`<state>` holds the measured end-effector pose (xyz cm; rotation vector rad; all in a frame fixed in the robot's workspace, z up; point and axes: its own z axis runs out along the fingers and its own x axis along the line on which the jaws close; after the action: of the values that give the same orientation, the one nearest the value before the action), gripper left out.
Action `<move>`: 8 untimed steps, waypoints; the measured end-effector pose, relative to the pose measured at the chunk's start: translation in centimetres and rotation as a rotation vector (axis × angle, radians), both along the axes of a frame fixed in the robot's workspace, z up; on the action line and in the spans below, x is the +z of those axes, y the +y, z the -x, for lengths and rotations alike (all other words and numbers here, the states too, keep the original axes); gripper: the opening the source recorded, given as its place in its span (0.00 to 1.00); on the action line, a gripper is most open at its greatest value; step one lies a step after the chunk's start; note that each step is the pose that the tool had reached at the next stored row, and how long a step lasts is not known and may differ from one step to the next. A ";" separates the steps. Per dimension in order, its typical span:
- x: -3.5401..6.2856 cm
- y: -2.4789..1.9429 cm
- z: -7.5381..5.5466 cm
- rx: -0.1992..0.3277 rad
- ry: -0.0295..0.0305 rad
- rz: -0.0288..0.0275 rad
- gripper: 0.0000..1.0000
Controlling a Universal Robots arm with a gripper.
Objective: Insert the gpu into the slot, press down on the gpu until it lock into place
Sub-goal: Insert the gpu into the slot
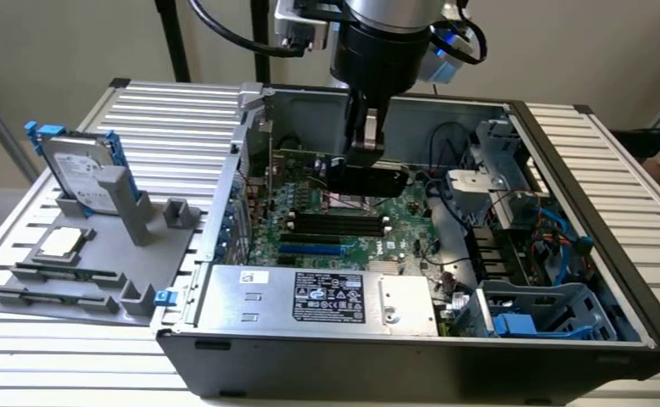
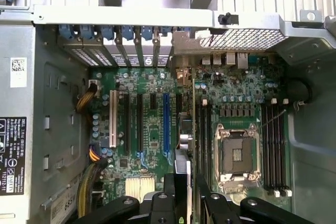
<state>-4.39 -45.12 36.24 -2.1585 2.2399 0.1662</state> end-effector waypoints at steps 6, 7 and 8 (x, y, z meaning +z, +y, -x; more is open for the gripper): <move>-1.08 -0.45 0.1 0.000 0.0001 0.0000 0.26; -1.26 -0.49 0.2 0.001 0.0001 -0.0001 0.26; -1.45 -0.53 0.3 0.001 0.0001 -0.0001 0.26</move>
<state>-4.71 -45.65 34.80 -2.1591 2.2393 0.1664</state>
